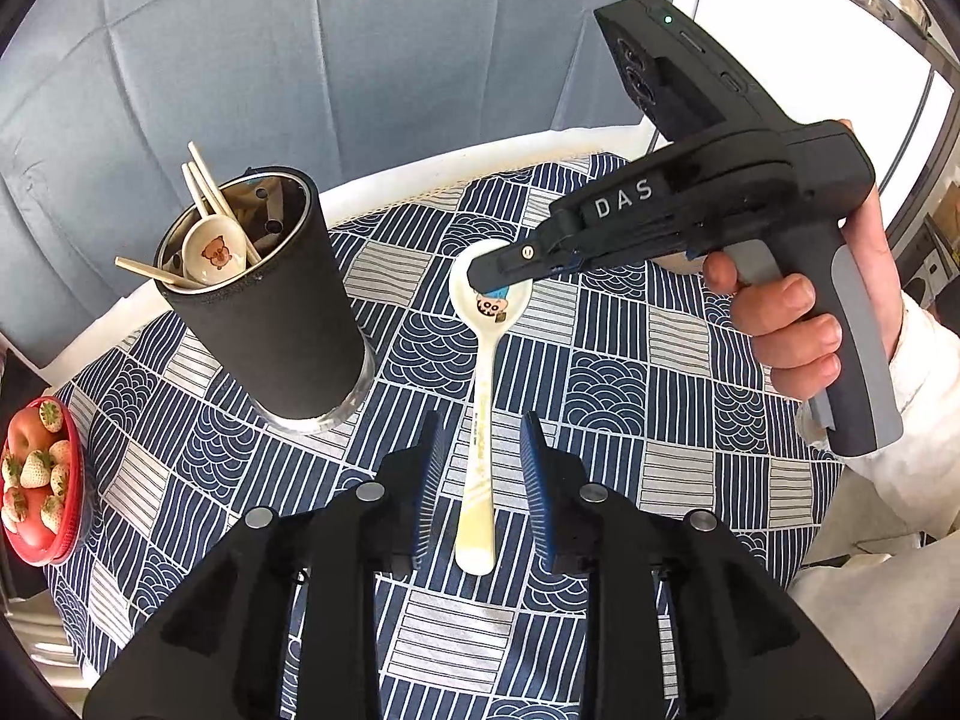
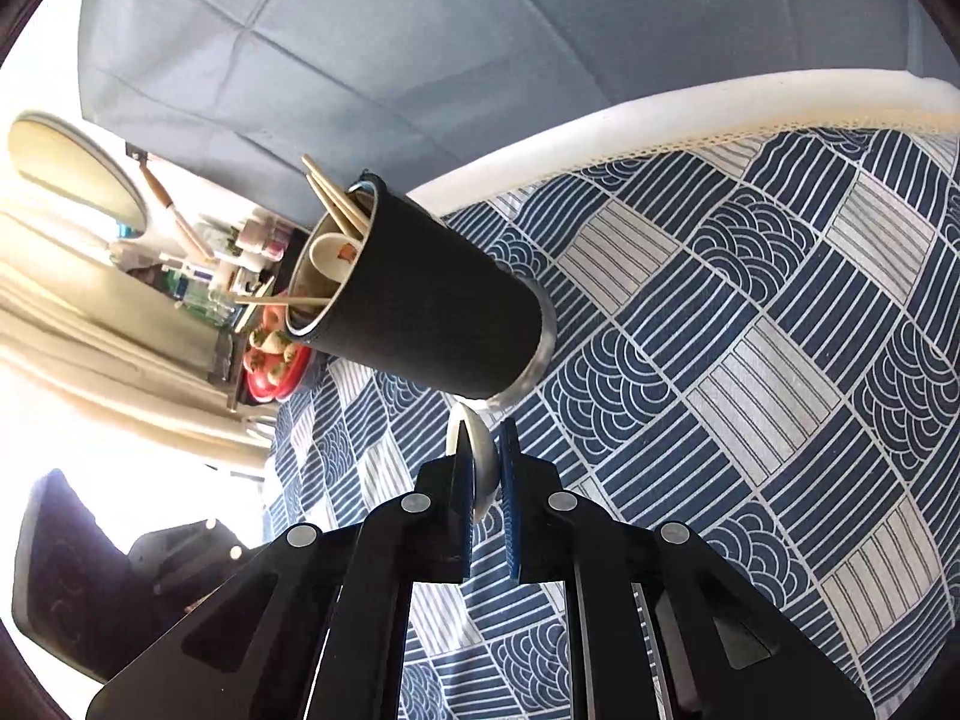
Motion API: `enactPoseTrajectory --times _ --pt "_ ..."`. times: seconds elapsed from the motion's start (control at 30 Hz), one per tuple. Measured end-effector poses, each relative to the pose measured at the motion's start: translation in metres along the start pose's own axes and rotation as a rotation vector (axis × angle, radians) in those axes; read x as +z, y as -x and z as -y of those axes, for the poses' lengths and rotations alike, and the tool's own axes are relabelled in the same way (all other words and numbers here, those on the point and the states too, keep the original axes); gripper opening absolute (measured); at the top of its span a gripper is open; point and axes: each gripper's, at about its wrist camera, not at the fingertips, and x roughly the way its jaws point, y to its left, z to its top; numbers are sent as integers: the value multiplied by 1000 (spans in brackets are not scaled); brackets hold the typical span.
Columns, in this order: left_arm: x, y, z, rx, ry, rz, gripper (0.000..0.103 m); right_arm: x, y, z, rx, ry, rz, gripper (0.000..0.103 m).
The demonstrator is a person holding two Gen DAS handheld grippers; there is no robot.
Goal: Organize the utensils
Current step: 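Lift the white spoon with both grippers and carry it over the black holder, then lower the white spoon into the black holder and open both grippers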
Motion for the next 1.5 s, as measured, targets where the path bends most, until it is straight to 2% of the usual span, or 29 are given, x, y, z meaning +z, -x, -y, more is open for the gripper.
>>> enactPoseTrajectory --times 0.23,0.27,0.3,0.4,0.97,1.13,1.5 --pt "10 -5 -2 7 4 -24 31 11 28 -19 32 79 54 8" --pt "11 -6 -4 17 8 -28 25 13 31 -23 36 98 60 8" --pt "12 -6 -5 9 12 -34 12 14 35 -27 36 115 67 8" --pt "17 -4 -10 -6 24 -29 12 16 42 -40 13 177 88 8" --pt "66 14 -41 31 22 73 12 53 77 -111 -51 475 248 9" --pt "85 15 -53 39 8 103 12 68 86 -129 -23 531 293 12" --pt "109 1 -86 39 -7 121 13 90 72 -153 -68 632 320 13"
